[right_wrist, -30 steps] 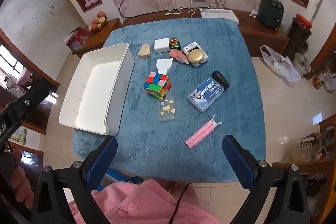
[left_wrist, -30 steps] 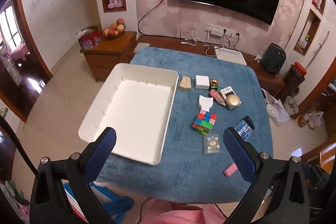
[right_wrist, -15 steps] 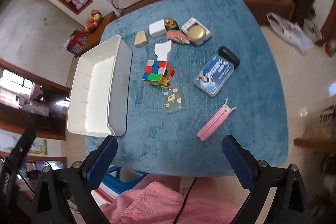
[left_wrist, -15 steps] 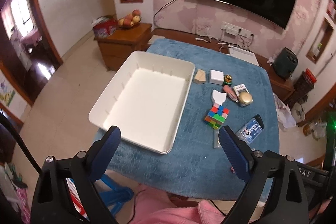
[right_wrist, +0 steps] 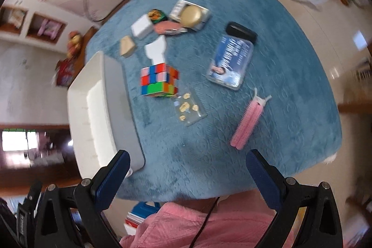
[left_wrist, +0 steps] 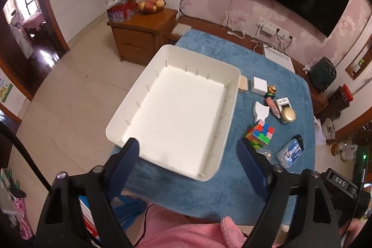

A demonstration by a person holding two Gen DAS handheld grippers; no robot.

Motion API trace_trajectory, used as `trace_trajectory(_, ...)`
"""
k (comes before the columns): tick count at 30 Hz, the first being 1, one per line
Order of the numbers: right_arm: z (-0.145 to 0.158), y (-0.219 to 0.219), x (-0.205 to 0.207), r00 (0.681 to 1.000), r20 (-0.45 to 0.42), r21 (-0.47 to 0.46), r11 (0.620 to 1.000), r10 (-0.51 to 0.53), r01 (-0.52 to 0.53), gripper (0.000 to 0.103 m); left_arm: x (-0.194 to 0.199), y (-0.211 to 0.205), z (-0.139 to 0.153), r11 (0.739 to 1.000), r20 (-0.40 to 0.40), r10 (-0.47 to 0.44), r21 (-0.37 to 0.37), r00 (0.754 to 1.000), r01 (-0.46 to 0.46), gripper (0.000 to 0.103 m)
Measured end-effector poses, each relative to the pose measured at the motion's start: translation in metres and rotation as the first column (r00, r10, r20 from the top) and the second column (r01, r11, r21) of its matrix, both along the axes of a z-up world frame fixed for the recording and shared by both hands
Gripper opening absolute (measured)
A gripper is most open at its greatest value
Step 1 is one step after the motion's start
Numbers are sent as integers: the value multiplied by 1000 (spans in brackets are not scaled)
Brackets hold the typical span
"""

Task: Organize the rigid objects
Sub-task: 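Move the right tool toward the pink hair curler on the table, then grasp the pink hair curler with the right tool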

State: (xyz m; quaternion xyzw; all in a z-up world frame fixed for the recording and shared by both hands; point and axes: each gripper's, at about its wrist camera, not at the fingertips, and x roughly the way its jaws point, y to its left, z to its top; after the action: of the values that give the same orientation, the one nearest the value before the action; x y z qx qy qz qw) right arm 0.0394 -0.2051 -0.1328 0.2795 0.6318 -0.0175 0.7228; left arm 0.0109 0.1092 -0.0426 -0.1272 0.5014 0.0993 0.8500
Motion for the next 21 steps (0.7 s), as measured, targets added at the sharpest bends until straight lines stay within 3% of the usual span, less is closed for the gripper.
trace_trajectory(7,-24,-17,-1,971,-65,-2,973,-229,229,97,34,50,-23,1000,-111,-18,10,994,20,63)
trace_trajectory(12,-45,-29,-4,928,-98,-27,933,-359,358,97,56,92,-50,994,-174,-51,-100,983,34,41)
trace_trajectory(13,-50,-31,-6,919,-104,-39,925,-381,379,97,62,98,-56,992,-191,-60,-117,980,38,32)
trace_trajectory(19,-75,-33,-13,887,-132,-124,895,-442,428,91,83,121,-85,985,-263,-115,-156,958,76,16)
trace_trajectory(21,-84,-33,-13,885,-137,-143,893,-446,428,83,89,125,-95,982,-276,-144,-158,950,103,11)
